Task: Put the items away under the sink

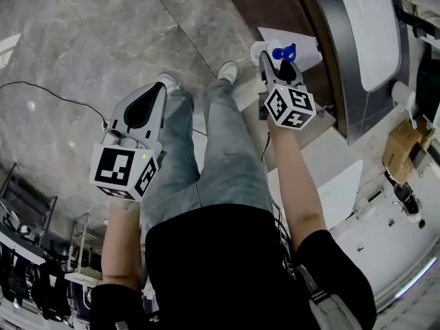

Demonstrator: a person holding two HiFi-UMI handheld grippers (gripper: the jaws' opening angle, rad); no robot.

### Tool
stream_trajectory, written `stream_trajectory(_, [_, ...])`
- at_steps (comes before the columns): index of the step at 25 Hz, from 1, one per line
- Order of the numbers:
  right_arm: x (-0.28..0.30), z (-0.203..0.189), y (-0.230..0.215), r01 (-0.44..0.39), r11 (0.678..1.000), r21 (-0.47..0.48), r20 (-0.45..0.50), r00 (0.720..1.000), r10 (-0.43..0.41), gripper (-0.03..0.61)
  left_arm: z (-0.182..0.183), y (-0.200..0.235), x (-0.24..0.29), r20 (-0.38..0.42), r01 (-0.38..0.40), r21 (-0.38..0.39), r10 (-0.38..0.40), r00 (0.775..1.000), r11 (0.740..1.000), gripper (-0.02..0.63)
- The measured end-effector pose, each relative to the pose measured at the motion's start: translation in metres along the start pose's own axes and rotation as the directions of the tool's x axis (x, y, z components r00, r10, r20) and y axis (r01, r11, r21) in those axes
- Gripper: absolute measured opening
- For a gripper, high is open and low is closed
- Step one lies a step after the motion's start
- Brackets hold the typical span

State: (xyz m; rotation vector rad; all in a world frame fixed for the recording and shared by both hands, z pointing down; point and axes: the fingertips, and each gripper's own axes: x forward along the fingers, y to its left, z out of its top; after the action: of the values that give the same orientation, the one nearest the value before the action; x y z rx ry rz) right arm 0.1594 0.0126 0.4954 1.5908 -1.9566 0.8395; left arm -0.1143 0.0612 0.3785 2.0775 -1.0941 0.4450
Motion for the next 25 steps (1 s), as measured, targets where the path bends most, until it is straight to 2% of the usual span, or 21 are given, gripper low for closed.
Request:
stream_trajectory(9, [0.054,-0.074,-0.042,0.048,0.999,0.020,-0.048,0.998,-0.047,0.212,-0.053,0.008,0.070,-0.036,0.035,-0.026,-0.036,0.999,0.999,0.021])
stream_trajectory(16, [0.096,-0.119,-0.082,0.093,0.995,0.024,-0.034,0.995,-0.092,0.212,-0.088,-0.006,0.125,-0.017,0.122,0.091,-0.120,0.993,0.988,0.023])
stream_trajectory(25, [0.145,-0.167,-0.145,0.140,0.988,0.072,-0.051,0.989,-0.136,0.212,-0.126,0.009,0.190,-0.018,0.134,0.056,-0.134,0.991,0.989,0.021])
